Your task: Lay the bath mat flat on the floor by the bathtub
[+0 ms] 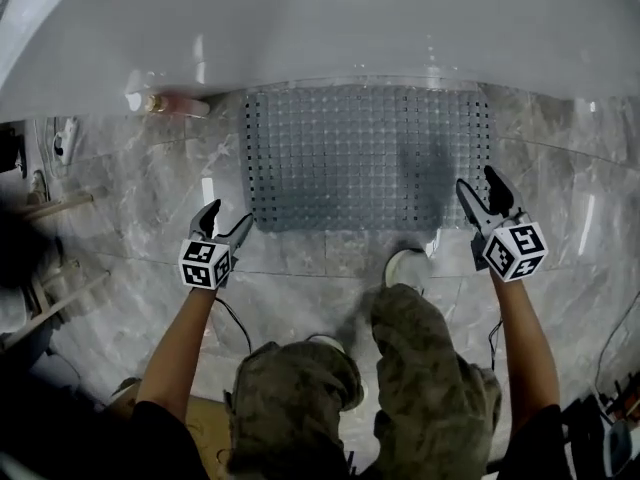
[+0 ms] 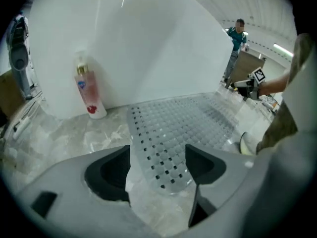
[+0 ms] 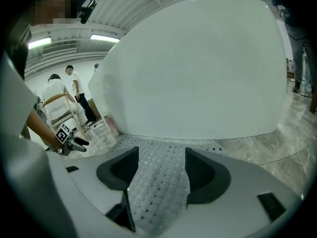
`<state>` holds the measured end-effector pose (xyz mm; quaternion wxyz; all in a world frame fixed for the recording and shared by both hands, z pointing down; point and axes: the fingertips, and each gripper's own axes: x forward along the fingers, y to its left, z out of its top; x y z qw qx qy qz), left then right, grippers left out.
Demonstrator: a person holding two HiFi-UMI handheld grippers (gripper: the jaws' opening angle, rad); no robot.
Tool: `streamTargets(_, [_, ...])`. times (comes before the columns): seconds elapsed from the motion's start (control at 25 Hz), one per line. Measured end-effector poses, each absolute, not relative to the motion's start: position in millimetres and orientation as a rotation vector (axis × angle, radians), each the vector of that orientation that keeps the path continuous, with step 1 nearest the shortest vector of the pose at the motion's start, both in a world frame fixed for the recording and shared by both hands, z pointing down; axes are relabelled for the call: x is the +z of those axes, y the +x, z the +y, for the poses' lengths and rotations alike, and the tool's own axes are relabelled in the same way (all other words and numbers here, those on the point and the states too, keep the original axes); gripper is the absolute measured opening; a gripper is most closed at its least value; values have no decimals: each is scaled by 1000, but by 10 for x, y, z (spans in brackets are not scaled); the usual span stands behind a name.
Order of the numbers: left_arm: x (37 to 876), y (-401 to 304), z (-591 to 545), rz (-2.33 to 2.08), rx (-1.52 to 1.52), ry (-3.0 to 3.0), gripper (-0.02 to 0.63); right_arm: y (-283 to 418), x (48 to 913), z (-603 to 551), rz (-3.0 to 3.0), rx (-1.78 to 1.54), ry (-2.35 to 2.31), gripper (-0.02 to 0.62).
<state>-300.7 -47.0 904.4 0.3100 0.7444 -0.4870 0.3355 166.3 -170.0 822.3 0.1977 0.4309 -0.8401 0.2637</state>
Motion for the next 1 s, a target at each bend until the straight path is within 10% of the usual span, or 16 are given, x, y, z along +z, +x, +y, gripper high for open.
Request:
streamTargets(0.48, [4733,-2062,-163,-1323,411,2115,26,1727,4678,-471,-2250,905,1453,172])
streamTargets(0.64, [3136,-1825,53,-1325,19,1966,17,1461,3494,56,-2250,941,1510,24])
streamTargets(1.0, [673,-1624,802,-1459,75,2237,17,839,757,888,-2435,740,1547,20])
